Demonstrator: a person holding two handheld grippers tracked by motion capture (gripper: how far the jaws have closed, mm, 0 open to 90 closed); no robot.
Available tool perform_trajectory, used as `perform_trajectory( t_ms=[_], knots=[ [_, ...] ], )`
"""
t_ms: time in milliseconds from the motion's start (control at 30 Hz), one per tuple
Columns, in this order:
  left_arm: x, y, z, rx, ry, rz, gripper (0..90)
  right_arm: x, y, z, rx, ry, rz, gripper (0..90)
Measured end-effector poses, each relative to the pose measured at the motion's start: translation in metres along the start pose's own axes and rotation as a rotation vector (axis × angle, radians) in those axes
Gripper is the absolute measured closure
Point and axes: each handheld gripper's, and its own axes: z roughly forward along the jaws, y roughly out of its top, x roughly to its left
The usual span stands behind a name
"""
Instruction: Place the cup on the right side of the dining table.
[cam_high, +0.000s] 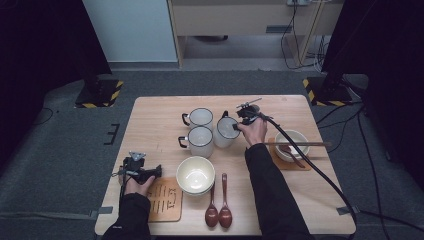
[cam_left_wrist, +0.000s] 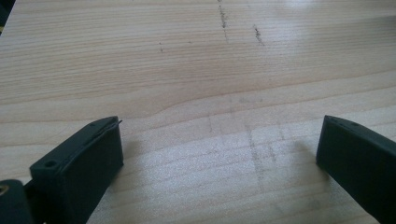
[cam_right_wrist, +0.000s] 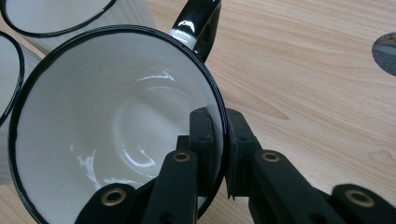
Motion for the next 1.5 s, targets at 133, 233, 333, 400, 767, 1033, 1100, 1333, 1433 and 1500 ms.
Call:
perform_trajectory(
  t_ms=[133,233,333,400,767,1033,1100,1333,1433,1500],
  knots=[
    [0.000,0.000,0.000,0.000,0.000,0.000,0.0,-0.003,-0.001,-0.003,-0.006,0.003,0.015,83.7],
    [0.000,0.000,0.000,0.000,0.000,0.000,0.0,-0.005,-0.002,-0.006,-0.011,0.010,0.017,83.7],
    [0.000,0.000,0.000,0.000,0.000,0.000,0.0,-0.006,-0.001,-0.011,-0.025,0.028,0.024,83.7],
    [0.000,0.000,0.000,0.000,0.000,0.000,0.0,-0.006,0.000,-0.016,-0.035,0.034,0.024,83.7],
    [0.000,0.000,0.000,0.000,0.000,0.000,0.0,-0.016,0.005,-0.049,-0.120,0.043,0.027,83.6],
    [0.000,0.000,0.000,0.000,0.000,0.000,0.0,-0.031,0.005,-0.068,-0.145,0.028,0.047,83.7],
    [0.000,0.000,0.000,0.000,0.000,0.000,0.0,-0.035,0.003,-0.070,-0.147,0.019,0.050,83.7],
    [0.000,0.000,0.000,0.000,0.000,0.000,0.0,-0.053,-0.003,-0.075,-0.148,-0.017,0.074,83.7],
    [0.000,0.000,0.000,0.000,0.000,0.000,0.0,-0.062,-0.006,-0.078,-0.143,-0.033,0.083,83.7],
    [0.000,0.000,0.000,0.000,0.000,0.000,0.0,-0.066,-0.008,-0.079,-0.136,-0.041,0.088,83.7]
  ],
)
